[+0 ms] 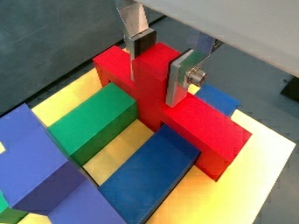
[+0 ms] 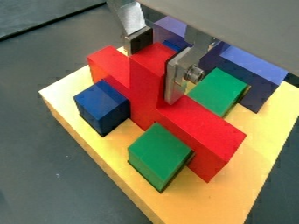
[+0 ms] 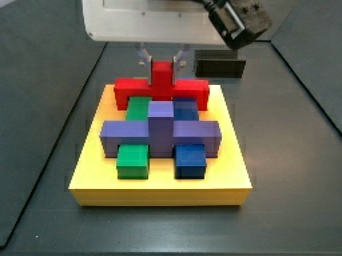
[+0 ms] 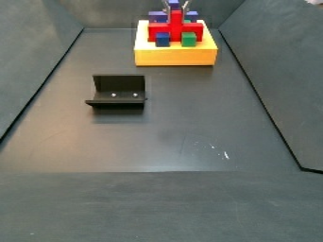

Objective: Pick up the red object. Move up. Move to above the board. Insert the red object.
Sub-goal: Insert the red object.

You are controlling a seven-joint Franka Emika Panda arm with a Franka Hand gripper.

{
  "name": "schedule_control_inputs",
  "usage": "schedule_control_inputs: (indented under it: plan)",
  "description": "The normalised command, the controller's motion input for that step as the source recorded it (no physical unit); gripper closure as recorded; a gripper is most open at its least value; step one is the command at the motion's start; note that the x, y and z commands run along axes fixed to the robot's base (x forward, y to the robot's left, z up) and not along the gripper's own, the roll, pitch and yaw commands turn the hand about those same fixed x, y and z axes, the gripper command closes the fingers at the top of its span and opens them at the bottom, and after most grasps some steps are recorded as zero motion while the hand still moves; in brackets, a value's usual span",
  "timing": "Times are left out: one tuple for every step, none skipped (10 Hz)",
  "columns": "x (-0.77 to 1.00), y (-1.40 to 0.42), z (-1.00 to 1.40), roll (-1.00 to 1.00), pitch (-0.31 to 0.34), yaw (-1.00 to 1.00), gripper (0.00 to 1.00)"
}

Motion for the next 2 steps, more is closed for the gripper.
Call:
schedule_control_inputs:
  plan:
    - [0.0,0.0,-0.41,-0.09,0.0,-0.02,1.0]
    - [0.0,0.0,0.0,0.0,0.0,0.0,1.0]
